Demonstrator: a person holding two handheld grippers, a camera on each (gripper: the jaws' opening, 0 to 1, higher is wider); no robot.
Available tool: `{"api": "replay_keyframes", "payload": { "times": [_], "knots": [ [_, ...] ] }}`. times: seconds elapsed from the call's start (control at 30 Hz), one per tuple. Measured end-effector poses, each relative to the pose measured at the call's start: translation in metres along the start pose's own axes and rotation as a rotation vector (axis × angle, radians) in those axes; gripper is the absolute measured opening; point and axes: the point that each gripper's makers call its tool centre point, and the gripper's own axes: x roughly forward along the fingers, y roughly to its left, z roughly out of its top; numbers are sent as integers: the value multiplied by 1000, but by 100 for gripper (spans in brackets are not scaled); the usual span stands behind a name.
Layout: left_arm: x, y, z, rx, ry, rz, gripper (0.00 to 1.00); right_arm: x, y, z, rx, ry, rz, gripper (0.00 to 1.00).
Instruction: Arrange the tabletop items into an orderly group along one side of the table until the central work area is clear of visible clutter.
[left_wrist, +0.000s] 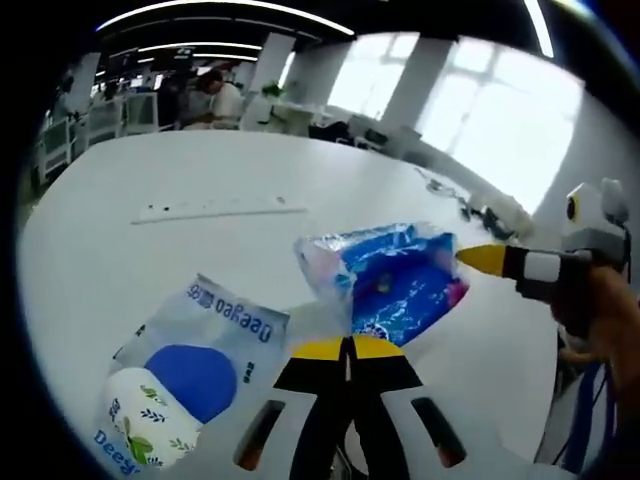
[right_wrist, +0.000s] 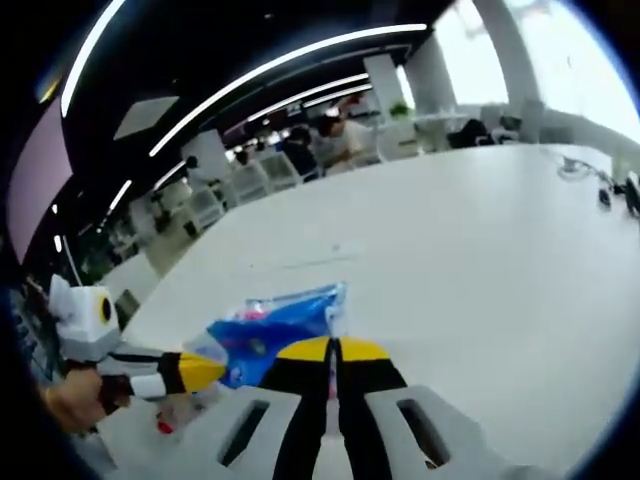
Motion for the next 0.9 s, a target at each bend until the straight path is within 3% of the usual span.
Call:
{"api": "replay_keyframes", "payload": {
  "times": [0.53,0.9],
  "knots": [
    [37,4,-14,-9,92,43,0,28,-31,-14,34,33,-12,0],
    [60,-7,-23,32,155,37,0,33,-54,-22,62,43,-47,0]
  ]
}}
